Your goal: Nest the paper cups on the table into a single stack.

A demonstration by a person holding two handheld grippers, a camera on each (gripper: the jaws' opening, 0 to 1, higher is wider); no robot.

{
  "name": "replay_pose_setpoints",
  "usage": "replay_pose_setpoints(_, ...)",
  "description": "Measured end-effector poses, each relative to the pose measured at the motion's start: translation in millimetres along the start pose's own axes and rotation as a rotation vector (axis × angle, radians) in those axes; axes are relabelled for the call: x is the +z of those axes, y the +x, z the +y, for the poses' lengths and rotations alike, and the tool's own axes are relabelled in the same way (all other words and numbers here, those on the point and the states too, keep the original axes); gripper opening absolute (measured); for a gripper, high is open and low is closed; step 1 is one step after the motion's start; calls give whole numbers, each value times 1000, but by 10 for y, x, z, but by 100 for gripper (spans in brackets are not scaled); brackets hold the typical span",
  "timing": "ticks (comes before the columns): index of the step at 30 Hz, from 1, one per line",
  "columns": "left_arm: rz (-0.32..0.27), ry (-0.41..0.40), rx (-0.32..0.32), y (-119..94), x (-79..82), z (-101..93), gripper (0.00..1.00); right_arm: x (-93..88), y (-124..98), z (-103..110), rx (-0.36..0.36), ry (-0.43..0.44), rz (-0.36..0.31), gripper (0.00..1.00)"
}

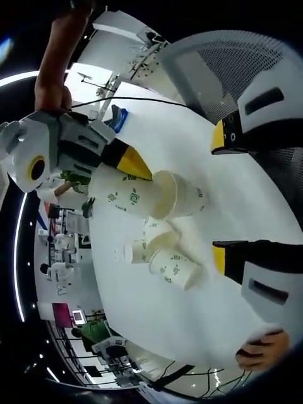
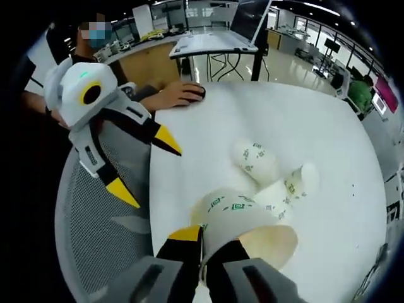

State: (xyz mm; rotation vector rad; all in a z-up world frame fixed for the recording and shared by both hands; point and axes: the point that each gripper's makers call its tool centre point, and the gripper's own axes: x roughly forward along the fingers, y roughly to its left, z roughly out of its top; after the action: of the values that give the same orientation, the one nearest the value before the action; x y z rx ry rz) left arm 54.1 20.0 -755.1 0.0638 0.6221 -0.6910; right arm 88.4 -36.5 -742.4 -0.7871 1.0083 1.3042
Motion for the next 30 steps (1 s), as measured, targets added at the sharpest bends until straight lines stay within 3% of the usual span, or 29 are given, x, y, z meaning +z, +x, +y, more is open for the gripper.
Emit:
replay_pose_setpoints(11, 3, 1, -7, 21, -10, -4, 53, -109, 105, -18, 31, -44, 73, 0)
replay_pose_setpoints(30, 5, -9, -4, 38, -9, 37, 53, -127, 144, -53, 38, -83, 91, 0)
